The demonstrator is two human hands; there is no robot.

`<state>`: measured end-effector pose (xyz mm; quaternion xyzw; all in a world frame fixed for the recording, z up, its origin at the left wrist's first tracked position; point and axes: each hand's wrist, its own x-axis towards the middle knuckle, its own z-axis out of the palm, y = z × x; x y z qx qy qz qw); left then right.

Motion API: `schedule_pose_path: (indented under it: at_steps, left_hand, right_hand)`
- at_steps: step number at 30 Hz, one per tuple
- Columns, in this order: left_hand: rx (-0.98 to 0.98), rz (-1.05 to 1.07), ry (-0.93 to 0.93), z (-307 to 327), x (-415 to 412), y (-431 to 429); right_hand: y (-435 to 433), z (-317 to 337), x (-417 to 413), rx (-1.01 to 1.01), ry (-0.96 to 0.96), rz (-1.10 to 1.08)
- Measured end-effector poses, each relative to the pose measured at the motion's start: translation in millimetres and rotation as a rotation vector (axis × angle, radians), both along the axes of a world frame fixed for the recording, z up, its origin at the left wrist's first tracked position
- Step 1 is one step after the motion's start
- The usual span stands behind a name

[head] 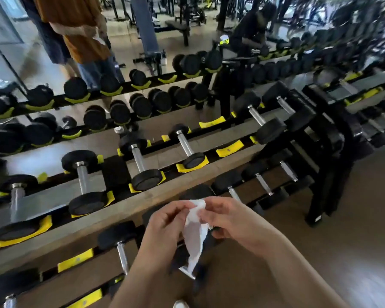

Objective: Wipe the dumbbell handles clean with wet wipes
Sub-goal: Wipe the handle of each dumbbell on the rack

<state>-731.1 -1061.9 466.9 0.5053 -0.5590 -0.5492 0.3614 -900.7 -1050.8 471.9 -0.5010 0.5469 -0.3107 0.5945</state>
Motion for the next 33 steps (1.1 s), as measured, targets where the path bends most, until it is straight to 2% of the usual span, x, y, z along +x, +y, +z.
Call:
schedule_pose_path:
  at_steps: [2,6,9,11,15,18,20,25,29,33]
  left_hand:
    - [0.008,-0.025,-0.025,-2,-6,-31]
    - [0.106,-0.091,0.045,-8,-6,-86]
    - [0.048,-0.156,-0.124,-17,-7,-118]
    - [0.030,-0.075,-0.153,-24,-12,-138]
    - [0.089,0.040,-0.088,-42,-30,-176]
    - [0.126,0.130,-0.014,-51,-48,-204]
    - [0.166,0.235,0.035,-58,-62,-222]
    - [0.214,0.296,-0.044,-82,-99,-261]
    - [0.198,0.339,-0.114,-94,-115,-278]
    - [0.216,0.455,-0.161,-106,-110,-281]
  right_hand:
    - [-28,-4,-4,-0.027,0.018,-0.042]
    - [-80,-12,-17,-0.034,0.104,-0.131]
    - [-112,-23,-25,-0.038,0.119,-0.155]
    - [-132,-32,-29,-0.055,0.139,-0.180]
    - [-177,-47,-45,-0.048,0.025,-0.274]
    - [-217,-58,-63,0.061,-0.127,-0.302]
    - [-245,-64,-75,0.132,-0.201,-0.258]
    - [-308,-77,-97,0.222,-0.105,-0.167]
    - [-330,-89,-101,0.212,0.001,0.177]
    - [-344,-107,-84,0.181,0.023,0.076]
